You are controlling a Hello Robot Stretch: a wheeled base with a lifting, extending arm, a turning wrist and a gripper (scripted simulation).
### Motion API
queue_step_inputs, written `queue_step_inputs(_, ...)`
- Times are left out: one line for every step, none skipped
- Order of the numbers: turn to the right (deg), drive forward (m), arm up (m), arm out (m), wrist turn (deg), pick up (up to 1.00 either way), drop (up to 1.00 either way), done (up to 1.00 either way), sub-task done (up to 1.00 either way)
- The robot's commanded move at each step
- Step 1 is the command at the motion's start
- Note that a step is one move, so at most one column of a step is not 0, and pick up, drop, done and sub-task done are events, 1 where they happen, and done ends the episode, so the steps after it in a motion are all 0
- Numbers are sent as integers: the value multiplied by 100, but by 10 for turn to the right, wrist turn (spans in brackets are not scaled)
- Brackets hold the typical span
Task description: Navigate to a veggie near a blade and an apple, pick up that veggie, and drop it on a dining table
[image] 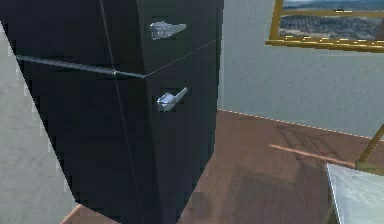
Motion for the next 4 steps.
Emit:
queue_step_inputs(0,0,0,0,450,0,0,0,0)
queue_step_inputs(0,0,0,0,360,0,0,0,0)
queue_step_inputs(0,0,-10,0,0,0,0,0,0)
queue_step_inputs(0,0,-32,0,0,0,0,0,0)
